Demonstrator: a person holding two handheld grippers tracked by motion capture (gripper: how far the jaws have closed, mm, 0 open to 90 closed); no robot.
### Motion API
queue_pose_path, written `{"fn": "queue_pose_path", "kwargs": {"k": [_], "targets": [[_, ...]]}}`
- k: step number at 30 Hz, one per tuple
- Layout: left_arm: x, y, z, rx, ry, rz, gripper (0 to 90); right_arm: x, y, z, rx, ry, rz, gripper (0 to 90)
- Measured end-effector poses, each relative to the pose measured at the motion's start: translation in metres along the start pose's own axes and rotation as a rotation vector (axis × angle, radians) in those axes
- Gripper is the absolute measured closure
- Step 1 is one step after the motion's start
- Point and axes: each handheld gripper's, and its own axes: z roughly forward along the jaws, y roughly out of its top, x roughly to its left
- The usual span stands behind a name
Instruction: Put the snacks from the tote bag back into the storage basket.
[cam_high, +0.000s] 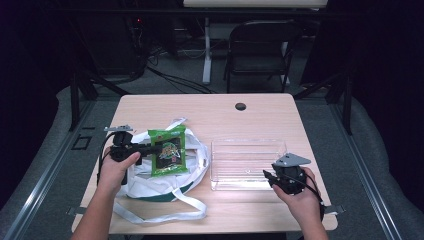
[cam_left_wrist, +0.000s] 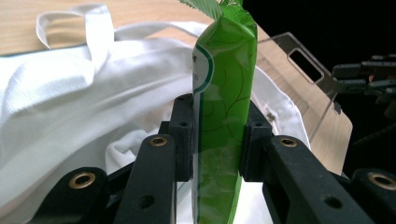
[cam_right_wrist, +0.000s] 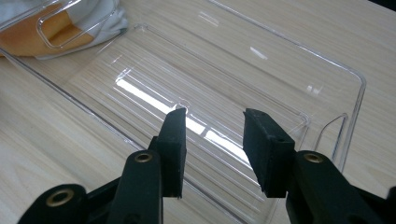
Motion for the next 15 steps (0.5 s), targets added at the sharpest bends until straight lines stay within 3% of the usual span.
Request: {"fn": "queue_pose_path", "kwargs": {"k": [8, 15], "targets": [[-0.0040, 0.0016, -0.0014, -0.016, -0.001, 0.009, 71.5, -0.0002, -0.0007, 0.0007, 0.000, -0.007, 0.005, 61.5], [-0.0078, 0.0027, -0.0013, -0.019, 0.001, 0.024, 71.4, 0.0017, 0.0009, 0.0000, 0.012, -0.007, -0.018, 63.0]]}}
